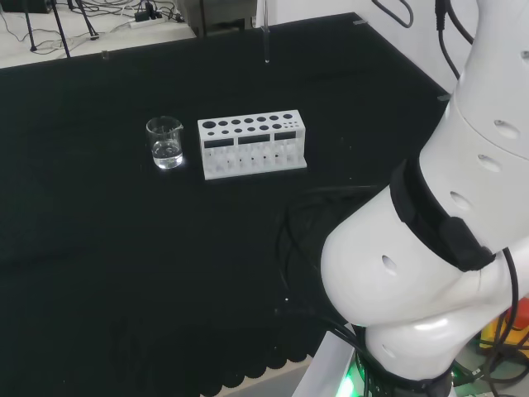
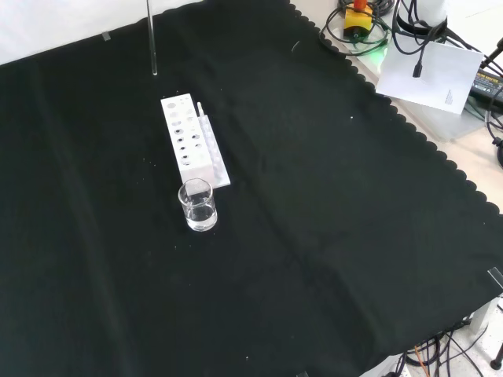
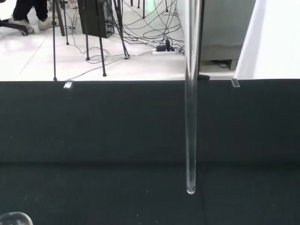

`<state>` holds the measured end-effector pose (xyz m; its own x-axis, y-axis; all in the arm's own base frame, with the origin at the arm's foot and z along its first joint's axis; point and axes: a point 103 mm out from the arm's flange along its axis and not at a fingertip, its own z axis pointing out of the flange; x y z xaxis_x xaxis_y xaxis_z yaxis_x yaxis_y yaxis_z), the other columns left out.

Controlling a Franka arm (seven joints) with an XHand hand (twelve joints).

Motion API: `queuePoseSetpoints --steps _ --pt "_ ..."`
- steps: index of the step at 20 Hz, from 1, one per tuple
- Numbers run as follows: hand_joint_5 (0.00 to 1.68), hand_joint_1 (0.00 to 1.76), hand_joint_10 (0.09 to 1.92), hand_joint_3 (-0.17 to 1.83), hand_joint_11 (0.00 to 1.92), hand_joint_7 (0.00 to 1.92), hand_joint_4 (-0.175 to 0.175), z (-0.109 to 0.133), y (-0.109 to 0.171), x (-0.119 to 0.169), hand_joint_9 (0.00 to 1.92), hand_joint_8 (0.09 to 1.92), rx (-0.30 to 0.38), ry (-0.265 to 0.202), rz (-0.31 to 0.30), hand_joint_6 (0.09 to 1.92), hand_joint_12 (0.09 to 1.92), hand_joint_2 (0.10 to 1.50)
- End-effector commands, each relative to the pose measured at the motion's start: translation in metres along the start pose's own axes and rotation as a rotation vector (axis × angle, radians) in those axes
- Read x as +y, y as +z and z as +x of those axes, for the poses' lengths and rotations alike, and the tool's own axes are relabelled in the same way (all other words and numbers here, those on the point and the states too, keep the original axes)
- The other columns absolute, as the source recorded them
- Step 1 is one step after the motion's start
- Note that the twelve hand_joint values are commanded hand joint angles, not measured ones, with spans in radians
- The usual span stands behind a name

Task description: Stir in the beaker to the left of the white test tube rack with the glass rod.

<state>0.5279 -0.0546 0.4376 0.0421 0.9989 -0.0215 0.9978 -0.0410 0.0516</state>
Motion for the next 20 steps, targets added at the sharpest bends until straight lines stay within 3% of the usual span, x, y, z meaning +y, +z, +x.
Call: queuePoseSetpoints --steps 1,9,20 --pt "0.75 1.37 1.39 0.00 1.57 0.78 -0.175 -0.001 -0.001 -0.001 0.94 1.34 0.001 -0.008 0.000 0.91 0.68 1.18" --pt "0.75 1.37 1.39 0.00 1.57 0.78 -0.175 0.020 -0.007 0.008 0.94 1.34 0.009 -0.063 -0.007 0.91 0.69 1.18" --pt "0.75 1.37 1.39 0.00 1.57 0.78 -0.175 0.108 -0.002 0.027 0.94 1.34 0.025 -0.230 -0.032 0.90 0.69 1.18"
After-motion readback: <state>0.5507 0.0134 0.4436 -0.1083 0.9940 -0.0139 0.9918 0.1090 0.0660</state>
